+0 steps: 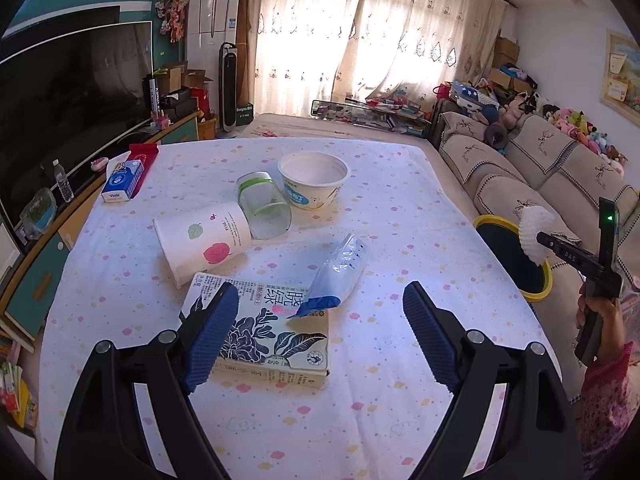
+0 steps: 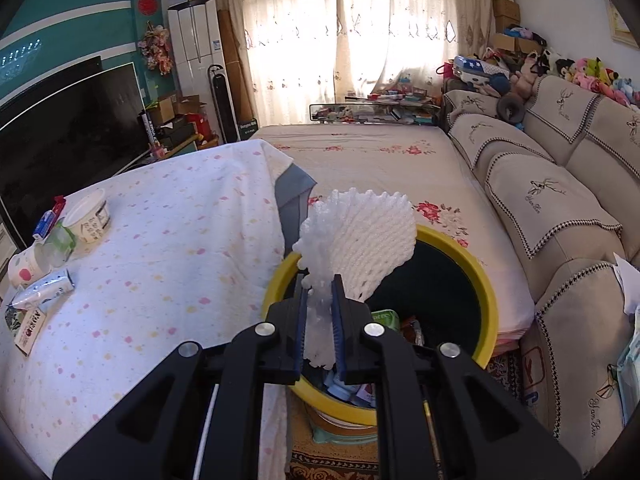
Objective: Collect trash
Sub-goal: 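Carry the foam net into the bin and open the right gripper, then grasp the clear plastic packet with blue end using the left gripper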
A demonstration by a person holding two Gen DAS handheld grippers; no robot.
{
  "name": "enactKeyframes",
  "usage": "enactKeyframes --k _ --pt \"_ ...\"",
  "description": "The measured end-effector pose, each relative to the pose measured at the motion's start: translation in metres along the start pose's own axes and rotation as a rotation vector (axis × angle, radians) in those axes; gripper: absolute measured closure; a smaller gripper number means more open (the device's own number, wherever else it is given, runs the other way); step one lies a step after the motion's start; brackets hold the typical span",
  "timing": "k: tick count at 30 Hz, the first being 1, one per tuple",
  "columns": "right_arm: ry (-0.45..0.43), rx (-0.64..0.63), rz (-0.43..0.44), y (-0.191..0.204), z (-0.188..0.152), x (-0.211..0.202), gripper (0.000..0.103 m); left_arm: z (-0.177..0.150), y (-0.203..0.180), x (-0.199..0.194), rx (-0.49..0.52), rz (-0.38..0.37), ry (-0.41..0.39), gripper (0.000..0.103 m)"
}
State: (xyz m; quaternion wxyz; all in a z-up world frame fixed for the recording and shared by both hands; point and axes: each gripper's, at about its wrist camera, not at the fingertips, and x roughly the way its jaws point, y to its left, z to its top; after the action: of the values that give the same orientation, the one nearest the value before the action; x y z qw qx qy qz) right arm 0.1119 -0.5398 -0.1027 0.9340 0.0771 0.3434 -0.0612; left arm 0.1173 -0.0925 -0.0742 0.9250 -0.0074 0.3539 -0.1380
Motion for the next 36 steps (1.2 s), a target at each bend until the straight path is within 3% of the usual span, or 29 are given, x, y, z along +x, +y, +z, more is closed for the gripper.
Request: enactKeyframes --k 9,14,30,36 --pt "0.065 0.03 -0.033 -0.013 -0.008 0.033 0.087 -0.001 -0.004 0.009 0.01 0.002 0.022 0.019" --pt "0.057 0.031 -0.034 -0.011 -0.009 0.033 0.071 -0.002 -0.004 0.014 0.009 0.002 0.032 0.019" --pt "0.058 0.013 -0.015 0.001 -0.011 0.029 0.066 0.014 -0.005 0.057 0.081 0.013 0.081 0.016" --pt "0.066 0.018 -0.004 0.002 -0.01 0.033 0.066 0.023 -0.009 0.088 0.116 -0.037 0.152 0.016"
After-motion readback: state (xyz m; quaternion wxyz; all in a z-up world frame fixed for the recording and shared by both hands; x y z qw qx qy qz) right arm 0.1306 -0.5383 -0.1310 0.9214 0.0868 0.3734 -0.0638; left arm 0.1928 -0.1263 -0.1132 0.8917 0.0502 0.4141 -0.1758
